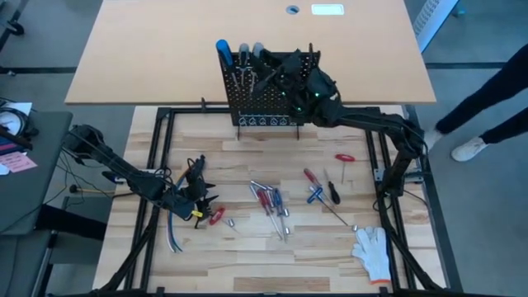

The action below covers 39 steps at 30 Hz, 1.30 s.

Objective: Hang tools onto peg board
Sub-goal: Hang the gray screwdriver on the pegboard

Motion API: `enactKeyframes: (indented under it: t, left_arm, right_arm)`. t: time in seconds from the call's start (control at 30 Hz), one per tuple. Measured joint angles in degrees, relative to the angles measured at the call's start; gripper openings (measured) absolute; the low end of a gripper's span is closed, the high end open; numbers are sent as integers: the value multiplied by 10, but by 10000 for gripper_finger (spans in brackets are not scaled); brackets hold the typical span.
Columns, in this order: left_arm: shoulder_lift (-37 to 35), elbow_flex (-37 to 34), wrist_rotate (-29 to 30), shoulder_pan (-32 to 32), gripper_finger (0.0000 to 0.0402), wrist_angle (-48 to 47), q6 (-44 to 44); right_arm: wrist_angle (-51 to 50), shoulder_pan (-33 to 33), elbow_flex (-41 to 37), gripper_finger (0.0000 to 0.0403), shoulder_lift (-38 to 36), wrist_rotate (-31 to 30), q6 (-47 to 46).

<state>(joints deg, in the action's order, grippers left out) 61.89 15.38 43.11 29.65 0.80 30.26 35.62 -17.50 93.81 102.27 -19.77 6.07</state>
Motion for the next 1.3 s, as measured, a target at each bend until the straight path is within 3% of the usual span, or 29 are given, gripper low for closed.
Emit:
enactKeyframes:
  t: [0.13,0.27,0.47,0.7,1.0,1.3]
  left_arm:
    - [0,0,0,0,185,0,0]
    - [0,0,1,3,185,-2,3]
    - [0,0,1,19,185,0,9]
    - [0,0,10,21,185,1,10]
    - [0,0,15,21,185,0,9]
    - [0,0,15,21,185,0,9]
  right_arm:
    - [-64,45,0,133,-8,6,25]
    - [-40,95,-41,133,-8,1,70]
    - [190,129,-142,133,66,-67,122]
    - [385,103,-117,133,198,-92,212]
    - [380,61,-56,133,265,-111,226]
    - [341,50,-54,133,266,-145,225]
